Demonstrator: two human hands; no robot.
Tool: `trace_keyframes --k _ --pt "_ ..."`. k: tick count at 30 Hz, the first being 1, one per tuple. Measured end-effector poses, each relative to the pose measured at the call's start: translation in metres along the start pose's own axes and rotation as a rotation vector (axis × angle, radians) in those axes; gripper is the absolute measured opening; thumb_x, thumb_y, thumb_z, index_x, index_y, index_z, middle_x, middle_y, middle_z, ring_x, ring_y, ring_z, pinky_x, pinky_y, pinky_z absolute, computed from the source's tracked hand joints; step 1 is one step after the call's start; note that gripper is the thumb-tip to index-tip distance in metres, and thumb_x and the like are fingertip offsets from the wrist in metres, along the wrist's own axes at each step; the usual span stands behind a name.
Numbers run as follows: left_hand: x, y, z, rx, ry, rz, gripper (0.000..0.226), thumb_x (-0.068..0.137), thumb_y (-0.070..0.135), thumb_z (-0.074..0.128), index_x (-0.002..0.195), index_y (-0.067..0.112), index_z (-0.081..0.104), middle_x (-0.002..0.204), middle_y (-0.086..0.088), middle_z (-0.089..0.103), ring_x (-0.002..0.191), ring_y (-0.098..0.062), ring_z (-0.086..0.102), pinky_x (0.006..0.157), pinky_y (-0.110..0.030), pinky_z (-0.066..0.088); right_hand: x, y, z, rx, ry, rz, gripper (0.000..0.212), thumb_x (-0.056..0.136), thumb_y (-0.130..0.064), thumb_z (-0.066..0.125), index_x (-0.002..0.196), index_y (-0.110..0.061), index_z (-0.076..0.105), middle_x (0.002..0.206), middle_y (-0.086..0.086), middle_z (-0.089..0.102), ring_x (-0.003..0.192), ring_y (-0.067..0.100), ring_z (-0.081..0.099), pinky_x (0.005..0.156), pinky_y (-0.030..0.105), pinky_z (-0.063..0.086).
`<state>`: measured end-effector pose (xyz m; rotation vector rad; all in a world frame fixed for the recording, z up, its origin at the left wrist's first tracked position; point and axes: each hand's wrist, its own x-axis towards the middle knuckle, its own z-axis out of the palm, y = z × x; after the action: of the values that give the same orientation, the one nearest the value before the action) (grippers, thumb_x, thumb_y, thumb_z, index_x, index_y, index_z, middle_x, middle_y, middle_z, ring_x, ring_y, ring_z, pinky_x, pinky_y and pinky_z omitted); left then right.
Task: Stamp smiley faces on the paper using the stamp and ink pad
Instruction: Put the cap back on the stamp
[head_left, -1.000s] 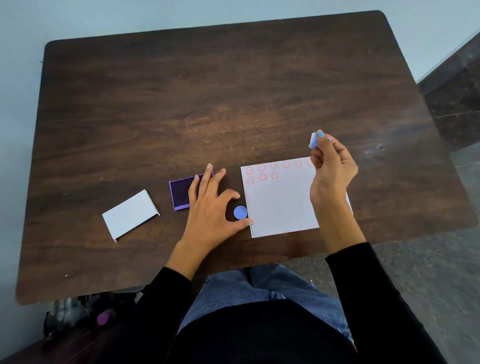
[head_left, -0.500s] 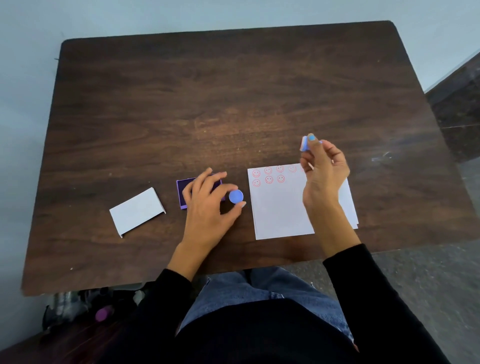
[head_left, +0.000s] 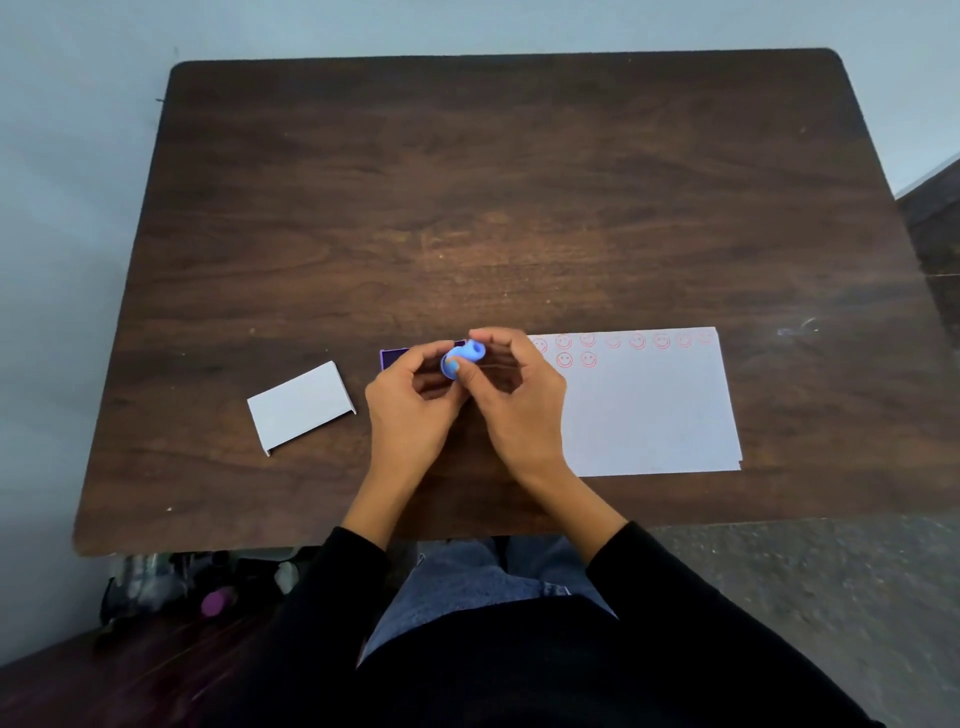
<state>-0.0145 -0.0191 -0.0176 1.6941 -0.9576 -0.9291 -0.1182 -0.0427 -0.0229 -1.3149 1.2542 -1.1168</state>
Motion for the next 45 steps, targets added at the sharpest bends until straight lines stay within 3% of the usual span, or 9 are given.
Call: trace_keyframes --k 4,8,16,20,26,31,36,39,45 --pt "-0.002 -0.005 0.000 0.023 -0.001 -0.030 0.033 0.079 0.004 0.071 0.111 0.013 0.068 0.091 0.011 0.069 0.081 0.007 0.067 0.071 -0.006 0.050 -0.002 0.007 0.001 -0.027 -0.010 -0.002 0.024 0.080 -0.017 0.074 0.102 -0.020 0.064 0.095 -0.002 0.071 0.088 0.007 0.067 0.079 0.014 0.052" --pt "-0.003 -0.011 0.000 0.009 0.002 -0.062 0.035 0.078 0.005 0.073 0.111 0.013 0.068 0.092 0.007 0.071 0.082 0.003 0.069 0.076 -0.014 0.054 -0.002 0.010 0.002 -0.021 0.002 0.023 0.023 0.080 -0.017 0.073 0.101 -0.022 0.064 0.095 -0.002 0.071 0.087 0.006 0.067 0.078 0.013 0.051" --pt "0.001 -0.015 -0.002 -0.025 -0.054 -0.073 0.039 0.081 -0.002 0.067 0.118 0.011 0.064 0.103 0.002 0.070 0.083 0.002 0.069 0.082 -0.017 0.055 0.000 0.013 0.004 0.052 0.020 0.106 0.024 0.080 -0.016 0.074 0.101 -0.022 0.064 0.097 -0.002 0.072 0.089 0.006 0.068 0.080 0.023 0.056" --pt "0.003 -0.015 -0.003 -0.116 -0.068 -0.078 0.040 0.079 -0.006 0.068 0.116 0.009 0.064 0.104 -0.005 0.070 0.085 -0.008 0.070 0.082 -0.019 0.056 0.003 0.013 0.001 0.103 0.024 0.147 0.023 0.080 -0.012 0.074 0.100 -0.020 0.066 0.097 0.000 0.072 0.090 0.008 0.068 0.076 0.018 0.055" --pt "0.005 -0.019 -0.005 -0.225 -0.093 -0.069 0.040 0.073 -0.007 0.073 0.105 0.016 0.067 0.090 0.006 0.073 0.083 -0.005 0.071 0.075 -0.013 0.054 0.007 0.011 -0.005 0.135 -0.019 0.207 0.023 0.083 -0.011 0.070 0.104 -0.018 0.066 0.100 0.001 0.071 0.092 0.006 0.068 0.078 0.015 0.053" --pt "0.006 -0.023 -0.007 -0.285 -0.106 -0.113 0.035 0.069 0.007 0.077 0.100 0.023 0.071 0.096 0.006 0.076 0.096 -0.015 0.070 0.082 -0.023 0.057 0.009 0.012 -0.009 0.109 -0.063 0.245 0.026 0.085 -0.011 0.067 0.111 -0.017 0.064 0.108 0.003 0.070 0.100 0.008 0.066 0.084 0.019 0.054" --pt "0.006 -0.020 -0.004 -0.340 -0.094 -0.153 0.036 0.064 0.014 0.077 0.099 0.022 0.072 0.096 0.004 0.076 0.096 -0.017 0.071 0.079 -0.021 0.056 0.010 0.010 -0.010 0.115 -0.056 0.258 0.029 0.085 -0.010 0.067 0.112 -0.017 0.064 0.108 0.003 0.069 0.100 0.009 0.066 0.087 0.022 0.054" --pt "0.004 -0.019 -0.003 -0.289 -0.082 -0.145 0.034 0.067 0.009 0.078 0.098 0.023 0.072 0.098 0.001 0.075 0.097 -0.019 0.070 0.084 -0.028 0.057 0.011 0.010 -0.012 0.118 -0.053 0.279 0.027 0.083 -0.012 0.070 0.109 -0.018 0.066 0.102 0.000 0.071 0.095 0.007 0.067 0.081 0.019 0.055" --pt "0.003 -0.013 -0.002 -0.158 -0.071 -0.046 0.039 0.069 0.000 0.078 0.102 0.017 0.069 0.102 -0.008 0.072 0.095 -0.016 0.070 0.086 -0.028 0.056 0.010 0.009 -0.015 0.163 -0.028 0.295 0.025 0.078 -0.009 0.074 0.102 -0.016 0.069 0.089 -0.009 0.071 0.085 0.000 0.068 0.070 0.011 0.052"
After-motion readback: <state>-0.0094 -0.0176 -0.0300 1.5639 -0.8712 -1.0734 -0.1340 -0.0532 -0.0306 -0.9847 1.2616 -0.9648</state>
